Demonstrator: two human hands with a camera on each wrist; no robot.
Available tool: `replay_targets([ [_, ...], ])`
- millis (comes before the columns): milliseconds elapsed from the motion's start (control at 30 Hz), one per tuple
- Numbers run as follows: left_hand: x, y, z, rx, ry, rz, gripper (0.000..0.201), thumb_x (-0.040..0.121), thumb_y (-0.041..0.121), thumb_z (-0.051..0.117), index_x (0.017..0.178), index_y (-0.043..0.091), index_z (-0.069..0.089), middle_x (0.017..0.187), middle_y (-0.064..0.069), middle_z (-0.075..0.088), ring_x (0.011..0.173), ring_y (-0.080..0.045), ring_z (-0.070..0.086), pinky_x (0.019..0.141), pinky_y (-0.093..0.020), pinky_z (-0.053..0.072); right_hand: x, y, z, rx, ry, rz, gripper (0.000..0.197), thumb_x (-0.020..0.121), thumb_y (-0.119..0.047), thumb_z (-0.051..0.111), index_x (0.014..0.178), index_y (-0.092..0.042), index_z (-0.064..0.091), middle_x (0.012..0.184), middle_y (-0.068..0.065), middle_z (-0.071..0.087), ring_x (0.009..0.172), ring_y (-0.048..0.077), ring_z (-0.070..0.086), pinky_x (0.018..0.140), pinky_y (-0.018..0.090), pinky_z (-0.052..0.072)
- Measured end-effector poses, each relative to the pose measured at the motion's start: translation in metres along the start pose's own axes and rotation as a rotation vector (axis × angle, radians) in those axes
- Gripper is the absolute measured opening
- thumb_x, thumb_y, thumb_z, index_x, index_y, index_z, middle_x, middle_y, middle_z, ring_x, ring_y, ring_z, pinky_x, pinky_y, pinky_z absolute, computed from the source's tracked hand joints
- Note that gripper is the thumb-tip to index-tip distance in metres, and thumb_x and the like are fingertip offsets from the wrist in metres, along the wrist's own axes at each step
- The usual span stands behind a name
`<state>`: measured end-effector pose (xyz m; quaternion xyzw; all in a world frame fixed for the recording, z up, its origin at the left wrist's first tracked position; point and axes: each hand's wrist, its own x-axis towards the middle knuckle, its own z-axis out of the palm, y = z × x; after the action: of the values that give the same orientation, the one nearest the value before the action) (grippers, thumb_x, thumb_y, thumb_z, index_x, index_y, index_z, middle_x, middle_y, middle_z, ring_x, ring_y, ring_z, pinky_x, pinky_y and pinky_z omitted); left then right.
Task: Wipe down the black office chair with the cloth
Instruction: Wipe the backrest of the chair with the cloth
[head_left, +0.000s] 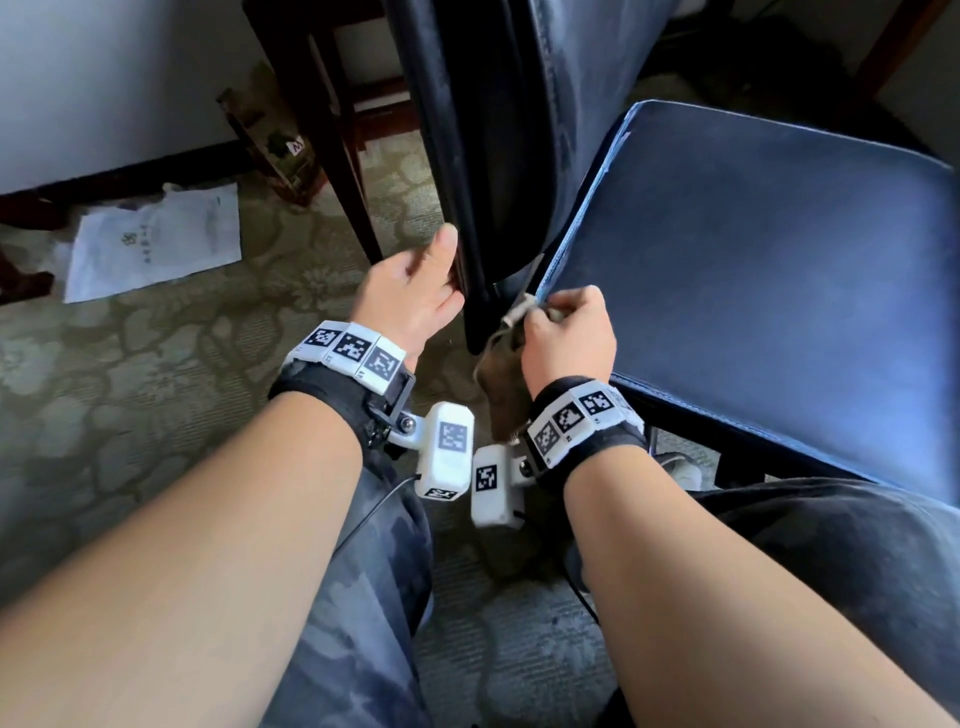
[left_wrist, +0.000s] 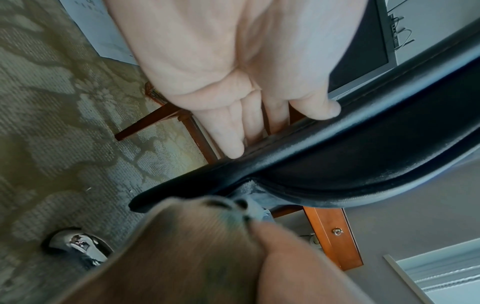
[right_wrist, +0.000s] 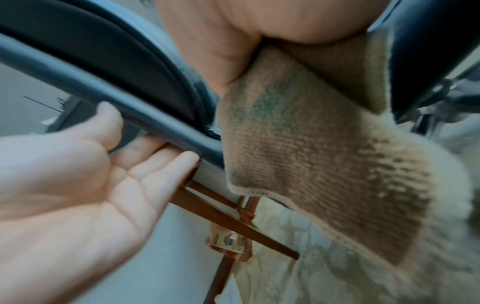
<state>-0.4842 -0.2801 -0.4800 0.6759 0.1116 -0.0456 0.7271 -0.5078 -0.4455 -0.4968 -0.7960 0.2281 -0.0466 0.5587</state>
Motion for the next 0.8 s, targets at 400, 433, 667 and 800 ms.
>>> replay_targets([
  [400,-0.006,0.002,-0.003,-0.042,-0.026,-0.018,0.088,0.058,0.081,0.083,0.111,0.015,0.059,0.111,-0.009,0.052,0.104,-0.022,0.058,0.098,-0.037,0.060,0.002,-0.011,0.017,0.006,-0.023,0.043,0.010,0.093,-0.020,0.062,0.101,-0.024,0.058,0.078,-0.016,0.059,0.073,0.002,0.054,0.060,0.019,0.034],
  [433,-0.005,0.002,-0.003,-0.043,-0.024,-0.020,0.088,0.057,0.081,0.083,0.110,0.015,0.061,0.110,-0.010,0.054,0.104,-0.022,0.059,0.100,-0.040,0.060,0.002,-0.015,0.017,0.044,-0.016,0.047,0.010,0.092,-0.020,0.064,0.099,-0.025,0.059,0.079,-0.016,0.061,0.076,0.004,0.057,0.058,0.017,0.035],
  [667,0.001,0.001,-0.003,-0.043,0.015,-0.062,0.090,0.052,0.082,0.086,0.106,0.011,0.069,0.111,-0.011,0.060,0.108,-0.025,0.065,0.096,-0.035,0.060,-0.018,-0.021,0.010,0.136,-0.059,-0.124,0.011,0.090,-0.022,0.071,0.093,-0.028,0.062,0.086,-0.013,0.071,0.086,0.004,0.067,0.083,0.024,0.053],
  [800,-0.003,0.003,-0.003,-0.072,-0.013,-0.069,0.085,0.059,0.077,0.087,0.107,0.009,0.068,0.115,-0.009,0.053,0.108,-0.024,0.056,0.096,-0.036,0.061,-0.018,-0.021,0.003,0.093,-0.048,-0.241,0.012,0.091,-0.024,0.071,0.093,-0.029,0.060,0.083,-0.019,0.068,0.081,-0.005,0.063,0.072,0.007,0.044],
])
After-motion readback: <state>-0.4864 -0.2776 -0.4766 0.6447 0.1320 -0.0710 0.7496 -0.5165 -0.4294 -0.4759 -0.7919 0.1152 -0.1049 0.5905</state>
